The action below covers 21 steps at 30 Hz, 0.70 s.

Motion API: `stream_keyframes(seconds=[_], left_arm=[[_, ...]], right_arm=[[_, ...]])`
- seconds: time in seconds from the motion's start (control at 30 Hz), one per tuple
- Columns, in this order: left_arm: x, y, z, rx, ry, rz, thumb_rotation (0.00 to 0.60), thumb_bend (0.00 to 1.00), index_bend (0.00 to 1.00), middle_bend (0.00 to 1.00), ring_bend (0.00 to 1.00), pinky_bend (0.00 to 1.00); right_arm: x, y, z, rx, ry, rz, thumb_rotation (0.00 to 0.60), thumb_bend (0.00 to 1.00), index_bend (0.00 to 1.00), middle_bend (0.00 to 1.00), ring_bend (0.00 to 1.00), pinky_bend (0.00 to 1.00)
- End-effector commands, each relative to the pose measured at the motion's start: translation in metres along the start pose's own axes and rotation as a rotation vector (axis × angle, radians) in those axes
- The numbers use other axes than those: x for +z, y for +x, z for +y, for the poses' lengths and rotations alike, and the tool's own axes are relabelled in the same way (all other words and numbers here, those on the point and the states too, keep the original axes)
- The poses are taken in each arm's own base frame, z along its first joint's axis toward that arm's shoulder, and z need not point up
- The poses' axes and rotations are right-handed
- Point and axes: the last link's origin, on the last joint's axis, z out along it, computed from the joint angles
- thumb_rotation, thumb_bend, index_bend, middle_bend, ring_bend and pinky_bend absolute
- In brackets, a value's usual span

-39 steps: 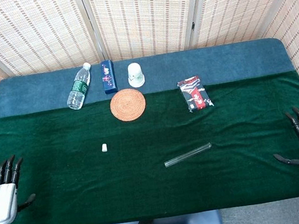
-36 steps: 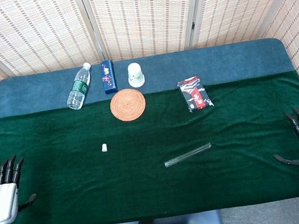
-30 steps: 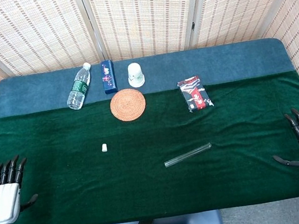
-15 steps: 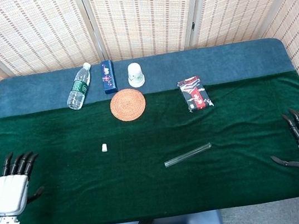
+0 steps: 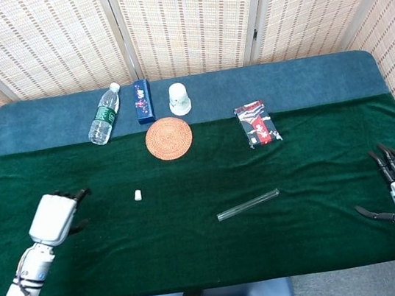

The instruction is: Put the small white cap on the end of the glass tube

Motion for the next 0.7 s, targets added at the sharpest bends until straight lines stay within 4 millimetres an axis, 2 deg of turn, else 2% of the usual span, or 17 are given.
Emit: stream_keyframes(seconds=[0.03,0.47,0.7], left_arm=[[0.019,-0.007,0.009,0.018,-0.034,-0.023,0.600,0.15,0.38,0.82,0.76,0.72],[0.069,-0.036,0.048,0.041,-0.070,-0.114,0.600,0.15,0.21,0.84,0.78,0.73],[0.091,-0.047,0.057,0.043,-0.052,-0.140,0.600,0.15,0.16,0.84,0.78,0.73]], right_arm=[[0.001,-0.001,0.000,0.001,0.000,-0.003,0.399,0.04,0.00,0.00,0.02,0.00],[0.005,-0.005,-0.002,0.007,0.006,-0.024,0.398,0.04,0.00,0.00,0.02,0.00],[0.005,-0.006,-0.001,0.009,0.001,-0.030,0.398,0.04,0.00,0.00,0.02,0.00]])
